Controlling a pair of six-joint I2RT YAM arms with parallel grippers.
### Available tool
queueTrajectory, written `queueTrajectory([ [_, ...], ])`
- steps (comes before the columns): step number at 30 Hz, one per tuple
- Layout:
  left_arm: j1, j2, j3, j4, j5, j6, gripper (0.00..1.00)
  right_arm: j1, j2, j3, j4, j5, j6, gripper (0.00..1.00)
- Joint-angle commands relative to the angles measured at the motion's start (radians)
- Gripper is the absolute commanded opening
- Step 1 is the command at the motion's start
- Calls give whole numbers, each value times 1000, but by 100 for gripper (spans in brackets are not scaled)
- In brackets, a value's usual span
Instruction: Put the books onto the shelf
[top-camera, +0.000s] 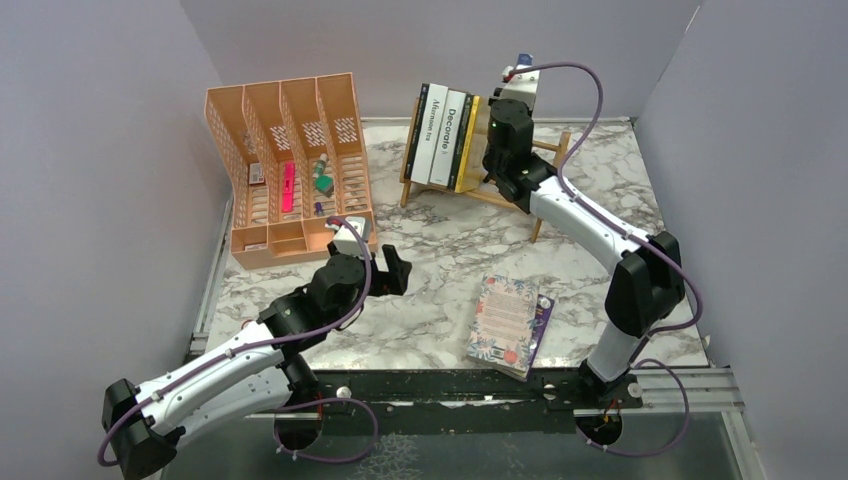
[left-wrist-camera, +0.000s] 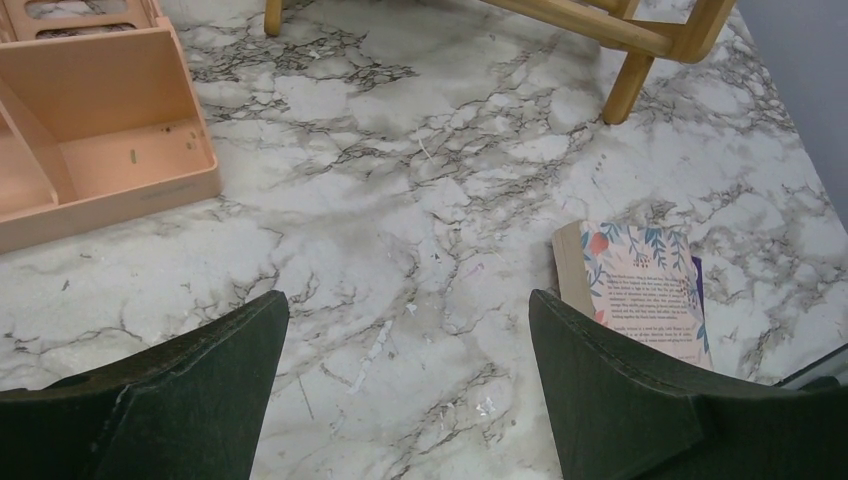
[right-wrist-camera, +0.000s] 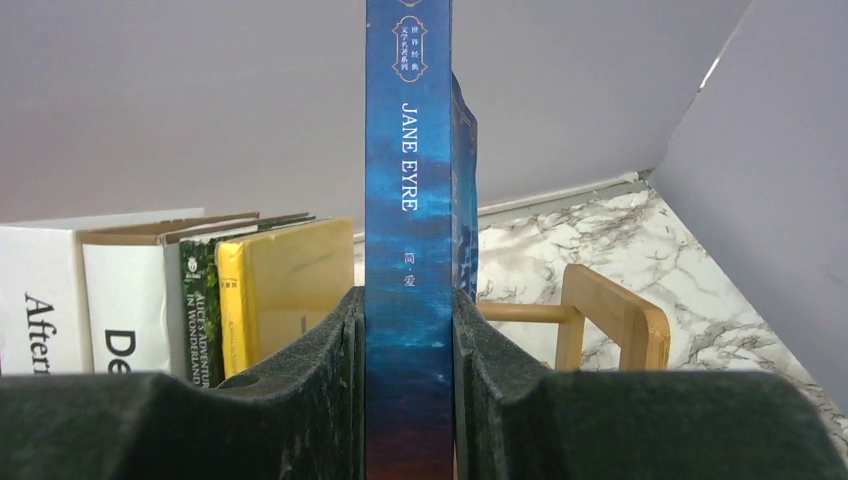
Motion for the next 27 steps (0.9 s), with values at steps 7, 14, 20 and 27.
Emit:
queueTrajectory([
  [7, -3, -28, -17, 11, 41, 4, 90, -4, 52, -55, 349, 52, -44, 1],
  [14, -3, -42, -22, 10, 49, 2, 90, -14, 121, -49, 378, 28, -36, 1],
  [20, -2, -33, -16, 0, 35, 8, 90, -14, 164, -55, 410, 16, -7, 1],
  [27, -3, -30, -13, -9, 0, 11, 91, -14, 209, -128, 634, 17, -66, 1],
])
